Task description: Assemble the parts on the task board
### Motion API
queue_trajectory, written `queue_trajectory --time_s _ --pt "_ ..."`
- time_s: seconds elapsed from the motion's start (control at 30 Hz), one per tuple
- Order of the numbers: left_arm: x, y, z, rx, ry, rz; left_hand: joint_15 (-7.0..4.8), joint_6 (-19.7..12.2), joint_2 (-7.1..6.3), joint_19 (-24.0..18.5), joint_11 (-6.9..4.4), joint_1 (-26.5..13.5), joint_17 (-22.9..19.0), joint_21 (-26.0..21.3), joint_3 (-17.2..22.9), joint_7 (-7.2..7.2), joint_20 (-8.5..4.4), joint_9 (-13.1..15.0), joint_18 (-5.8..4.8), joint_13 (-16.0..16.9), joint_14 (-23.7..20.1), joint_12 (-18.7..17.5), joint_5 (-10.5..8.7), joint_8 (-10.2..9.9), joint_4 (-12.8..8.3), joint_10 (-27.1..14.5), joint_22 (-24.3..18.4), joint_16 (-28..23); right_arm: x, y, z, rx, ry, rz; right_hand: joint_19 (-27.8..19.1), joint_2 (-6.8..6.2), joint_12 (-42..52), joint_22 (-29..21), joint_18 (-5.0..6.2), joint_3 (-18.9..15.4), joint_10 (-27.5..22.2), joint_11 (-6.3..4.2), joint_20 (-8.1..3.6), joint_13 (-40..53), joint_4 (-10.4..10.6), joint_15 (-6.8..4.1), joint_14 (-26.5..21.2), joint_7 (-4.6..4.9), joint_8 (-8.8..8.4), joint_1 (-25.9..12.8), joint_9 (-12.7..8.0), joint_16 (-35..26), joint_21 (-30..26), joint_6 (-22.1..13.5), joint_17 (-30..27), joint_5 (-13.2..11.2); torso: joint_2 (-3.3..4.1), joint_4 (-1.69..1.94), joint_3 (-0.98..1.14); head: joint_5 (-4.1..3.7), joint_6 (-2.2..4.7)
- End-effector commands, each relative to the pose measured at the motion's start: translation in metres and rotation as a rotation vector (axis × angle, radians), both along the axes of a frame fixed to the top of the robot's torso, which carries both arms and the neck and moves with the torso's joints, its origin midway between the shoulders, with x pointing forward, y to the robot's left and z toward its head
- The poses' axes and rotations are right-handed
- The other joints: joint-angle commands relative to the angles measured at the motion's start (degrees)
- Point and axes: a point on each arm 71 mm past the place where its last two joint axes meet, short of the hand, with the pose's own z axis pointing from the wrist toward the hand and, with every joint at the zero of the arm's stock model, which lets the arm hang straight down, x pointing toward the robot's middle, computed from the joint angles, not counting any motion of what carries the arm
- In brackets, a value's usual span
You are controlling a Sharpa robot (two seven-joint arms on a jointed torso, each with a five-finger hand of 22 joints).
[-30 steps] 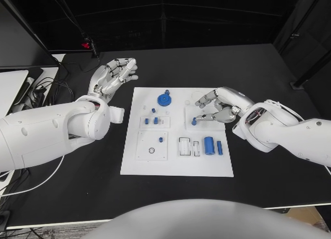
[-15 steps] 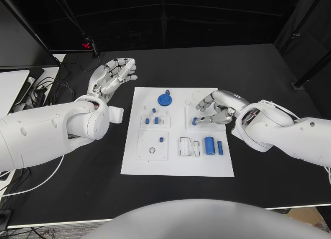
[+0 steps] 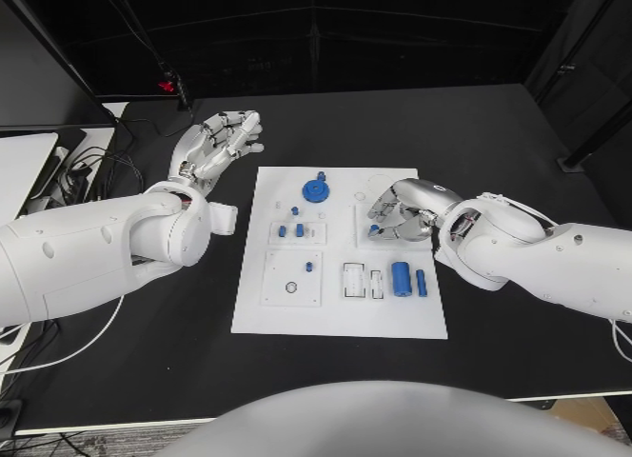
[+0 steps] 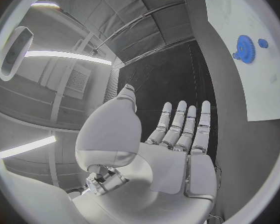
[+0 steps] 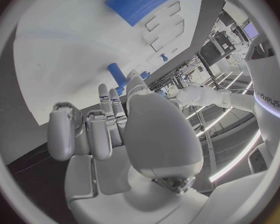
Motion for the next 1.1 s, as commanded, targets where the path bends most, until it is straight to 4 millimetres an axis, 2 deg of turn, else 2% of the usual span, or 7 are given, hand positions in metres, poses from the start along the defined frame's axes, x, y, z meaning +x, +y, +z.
queue_trajectory --time_s 0.03,0.17,0.47,0.63,0.73,0.9,1.1 --pt "-0.003 0.001 0.012 -0.045 -0.165 -0.012 -0.04 -0.44 0.81 0.26 0.08 0.02 -0.14 -0.28 0.42 8.30 0.17 -0.11 -0.03 -0.11 -0.34 0.26 0.44 0.33 -0.04 -0.54 -0.07 0.43 0.000 0.002 -0.003 -0.048 0.017 0.004 0.61 0.20 0.35 9.98 -0.11 0.47 0.66 -0.07 -0.34 0.04 -0.12 -0.36 3.78 -0.05 0.28 0.92 0.05 -0.23 -0.39 0.53 2.90 0.11 -0.11 -0.06 0.00 0.04 0.00" --pt "-0.003 0.000 0.012 -0.045 -0.165 -0.011 -0.04 -0.44 0.81 0.26 0.08 0.02 -0.14 -0.28 0.42 8.30 0.17 -0.11 -0.03 -0.11 -0.34 0.26 0.44 0.33 -0.04 -0.54 -0.07 0.43 0.000 0.005 -0.003 -0.047 0.016 0.008 0.65 0.81 0.60 10.03 -0.13 0.68 1.55 -0.23 -0.43 0.06 -0.16 -0.47 3.80 -0.20 0.47 1.59 0.11 -0.16 -0.30 1.06 2.98 0.12 0.02 0.05 0.00 -0.04 0.00" --pt "-0.003 0.000 0.012 -0.045 -0.163 -0.012 -0.02 -0.48 0.92 0.25 0.08 0.08 -0.24 -0.28 0.43 8.31 0.17 -0.14 -0.04 -0.15 -0.38 0.37 0.54 0.41 -0.04 -0.60 -0.10 0.53 0.000 0.008 -0.004 -0.057 0.030 0.014 0.71 2.31 0.85 10.10 -0.16 1.40 3.45 -0.80 -0.79 -0.06 -0.11 -0.91 3.87 -0.86 1.12 3.31 0.31 0.00 -0.19 2.85 3.15 0.12 -0.03 0.02 -0.04 0.13 0.00" --pt "-0.003 0.000 0.012 -0.046 -0.160 -0.015 0.00 -0.55 1.07 0.21 0.10 0.19 -0.42 -0.28 0.44 8.31 0.17 -0.20 -0.04 -0.22 -0.46 0.56 0.78 0.54 -0.05 -0.70 -0.15 0.70 0.000 0.010 -0.005 -0.062 0.038 0.017 0.70 3.39 0.73 10.10 -0.15 2.07 4.14 -1.05 -0.98 -0.13 0.00 -1.12 3.87 -1.21 1.74 4.30 0.50 0.03 -0.22 4.42 3.13 0.13 -0.02 0.04 -0.07 -0.33 0.00" --pt "-0.003 0.000 0.011 -0.045 -0.158 -0.015 0.01 -0.56 1.14 0.18 0.10 0.22 -0.48 -0.29 0.44 8.31 0.17 -0.22 -0.04 -0.24 -0.49 0.63 0.85 0.58 -0.05 -0.73 -0.18 0.75 0.000 0.012 -0.005 -0.061 0.038 0.018 0.77 4.87 0.60 10.18 -0.19 3.09 4.62 -1.27 -1.14 -0.17 0.07 -1.30 3.95 -1.45 2.14 5.37 0.62 0.21 -0.07 5.47 3.47 0.13 -0.07 -0.04 -0.08 0.00 0.00" --pt "-0.003 0.000 0.011 -0.046 -0.157 -0.016 0.03 -0.58 1.26 0.09 0.10 0.27 -0.58 -0.30 0.45 8.31 0.18 -0.26 -0.06 -0.28 -0.57 0.74 0.96 0.66 -0.06 -0.79 -0.27 0.83 0.001 0.013 -0.004 -0.043 0.017 0.015 0.95 6.65 0.54 10.37 -0.28 4.94 5.92 -1.72 -1.45 -0.17 -0.47 -1.65 4.10 -1.82 2.91 7.98 0.88 0.57 0.30 7.48 4.14 0.16 -0.11 0.05 -0.06 0.20 0.00" --pt "-0.003 0.001 0.011 -0.044 -0.159 -0.012 0.03 -0.60 1.34 0.11 0.11 0.34 -0.68 -0.30 0.44 8.32 0.18 -0.29 -0.06 -0.32 -0.63 0.84 1.08 0.74 -0.07 -0.84 -0.23 0.92 -0.001 0.011 0.001 0.007 -0.032 0.019 0.94 7.07 0.41 10.37 -0.27 5.80 6.82 -1.94 -1.69 -0.21 -0.64 -1.87 4.13 -2.09 3.27 9.17 1.00 0.65 0.26 8.58 4.20 0.20 -0.07 -0.01 -0.06 0.52 0.00"
